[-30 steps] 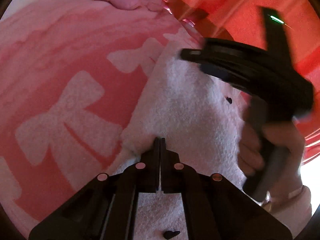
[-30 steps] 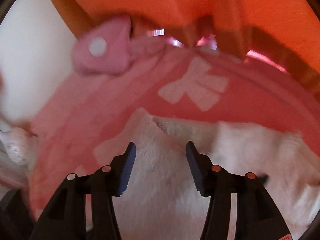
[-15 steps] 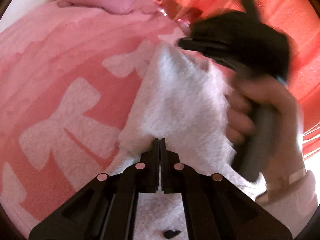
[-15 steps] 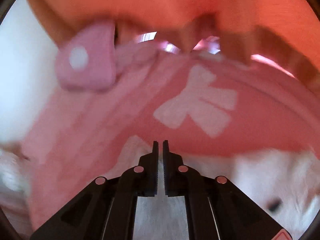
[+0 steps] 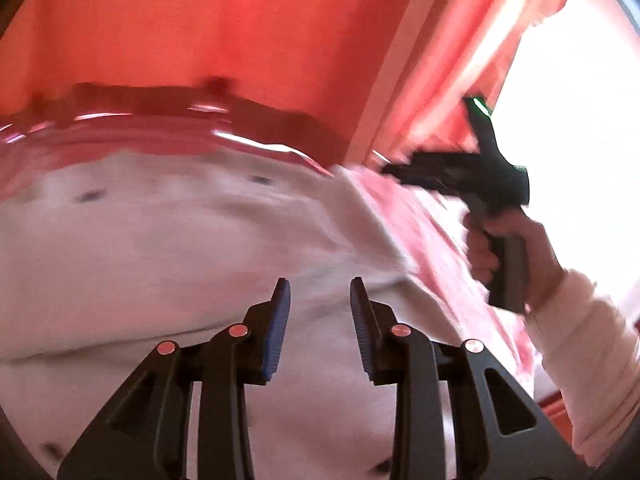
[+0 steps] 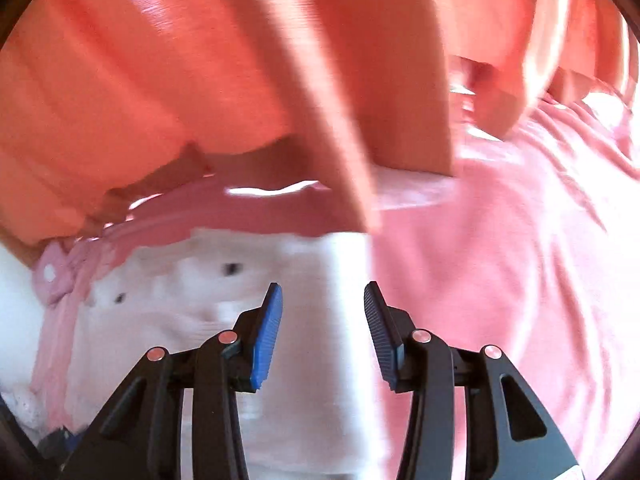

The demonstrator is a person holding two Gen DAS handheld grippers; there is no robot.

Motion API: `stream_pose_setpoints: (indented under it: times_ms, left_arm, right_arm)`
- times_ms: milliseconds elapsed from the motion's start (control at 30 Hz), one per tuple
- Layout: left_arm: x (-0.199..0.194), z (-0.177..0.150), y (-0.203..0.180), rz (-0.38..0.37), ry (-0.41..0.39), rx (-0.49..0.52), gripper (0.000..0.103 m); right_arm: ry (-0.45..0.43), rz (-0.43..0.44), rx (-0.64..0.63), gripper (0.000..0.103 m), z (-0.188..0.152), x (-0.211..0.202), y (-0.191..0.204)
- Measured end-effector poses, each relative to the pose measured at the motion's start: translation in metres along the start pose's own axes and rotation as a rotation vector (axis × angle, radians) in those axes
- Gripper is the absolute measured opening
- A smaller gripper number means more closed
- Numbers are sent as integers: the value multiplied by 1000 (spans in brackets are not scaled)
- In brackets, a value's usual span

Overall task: Fold small clothes
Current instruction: 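Release the folded side and smooth the sweater with both tools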

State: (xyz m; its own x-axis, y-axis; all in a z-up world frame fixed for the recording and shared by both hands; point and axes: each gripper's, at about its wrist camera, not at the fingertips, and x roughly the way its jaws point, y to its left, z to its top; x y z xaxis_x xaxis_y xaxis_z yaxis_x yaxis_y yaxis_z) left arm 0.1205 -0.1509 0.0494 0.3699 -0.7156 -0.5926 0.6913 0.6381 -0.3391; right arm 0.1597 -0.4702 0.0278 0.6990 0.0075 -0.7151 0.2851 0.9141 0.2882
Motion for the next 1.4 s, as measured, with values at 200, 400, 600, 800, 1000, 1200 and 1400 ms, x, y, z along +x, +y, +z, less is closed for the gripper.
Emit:
stream_pose_setpoints:
  times_ms: [200, 400, 600, 800, 1000, 1200, 1400]
  left_arm:
    - [107, 3, -53, -17, 177, 8, 28]
    - [131, -15, -37, -54, 239, -62, 11]
    - [113, -17, -26, -62, 233, -105, 6]
    - [15, -33, 11, 63, 188, -99, 36]
    - [-129, -86, 83, 337, 177, -251, 61]
    - [-217, -147, 132, 431, 149, -504, 70]
    - [-227, -186, 138, 366, 143, -657, 75]
  right_arm:
    - [94, 30, -82, 43, 14, 44, 3]
    - [51, 55, -36, 0, 35, 76, -13]
    - [57, 100, 95, 2, 11, 66, -41]
    - [-2, 139, 27, 43, -78, -54, -40]
    - [189, 269, 173, 50, -208, -129, -71]
    - [307, 329, 288, 52, -303, -148, -60]
    - [278, 419, 386, 52, -319, -159, -44]
